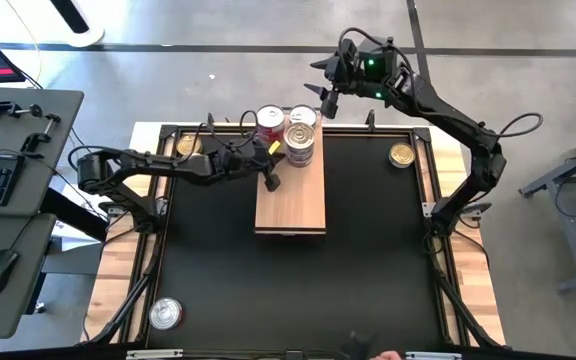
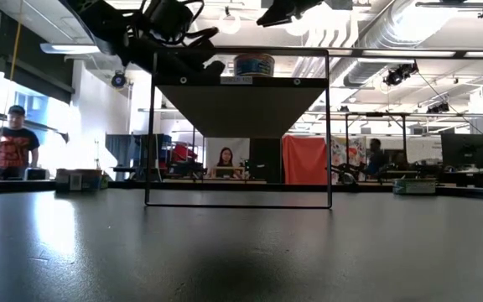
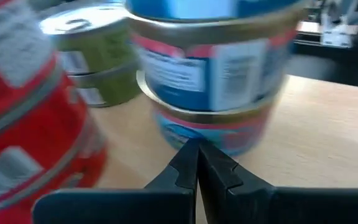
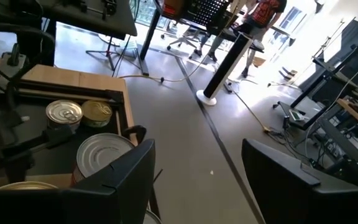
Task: Stack canned seafood by type on shelf
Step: Adjust the stacked tuna cans on the shelf
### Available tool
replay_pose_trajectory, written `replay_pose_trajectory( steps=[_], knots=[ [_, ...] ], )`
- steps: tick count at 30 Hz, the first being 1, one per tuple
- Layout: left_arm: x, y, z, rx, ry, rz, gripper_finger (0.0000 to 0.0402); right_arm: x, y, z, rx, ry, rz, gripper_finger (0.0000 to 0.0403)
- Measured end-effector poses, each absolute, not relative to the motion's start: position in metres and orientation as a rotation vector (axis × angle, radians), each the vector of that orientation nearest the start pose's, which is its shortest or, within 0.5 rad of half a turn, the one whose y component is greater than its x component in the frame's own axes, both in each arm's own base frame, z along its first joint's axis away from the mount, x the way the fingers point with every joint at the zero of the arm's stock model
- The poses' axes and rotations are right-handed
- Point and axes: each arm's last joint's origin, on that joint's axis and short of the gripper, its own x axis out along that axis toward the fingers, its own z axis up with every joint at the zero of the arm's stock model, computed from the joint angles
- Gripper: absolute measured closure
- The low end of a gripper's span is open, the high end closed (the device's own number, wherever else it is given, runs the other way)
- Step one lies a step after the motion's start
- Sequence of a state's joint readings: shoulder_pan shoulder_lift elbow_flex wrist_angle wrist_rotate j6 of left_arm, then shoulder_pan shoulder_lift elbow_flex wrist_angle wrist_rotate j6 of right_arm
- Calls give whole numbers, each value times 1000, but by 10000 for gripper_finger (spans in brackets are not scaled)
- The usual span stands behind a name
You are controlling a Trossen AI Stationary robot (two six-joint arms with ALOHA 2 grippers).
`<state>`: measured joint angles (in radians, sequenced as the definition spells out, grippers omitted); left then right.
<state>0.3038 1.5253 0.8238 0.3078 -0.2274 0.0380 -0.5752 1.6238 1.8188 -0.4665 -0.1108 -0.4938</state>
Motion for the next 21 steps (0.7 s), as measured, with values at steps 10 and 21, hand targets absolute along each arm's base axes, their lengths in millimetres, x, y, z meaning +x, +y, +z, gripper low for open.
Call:
replay_pose_trajectory(
  steps=[10,21],
  knots=[
    [296,98,236,-28,372,414,401,300,-191,447,-390,366,-384,172],
    [242,109,268,24,492,676,401,300,-191,447,-390,372,-384,172]
  ],
)
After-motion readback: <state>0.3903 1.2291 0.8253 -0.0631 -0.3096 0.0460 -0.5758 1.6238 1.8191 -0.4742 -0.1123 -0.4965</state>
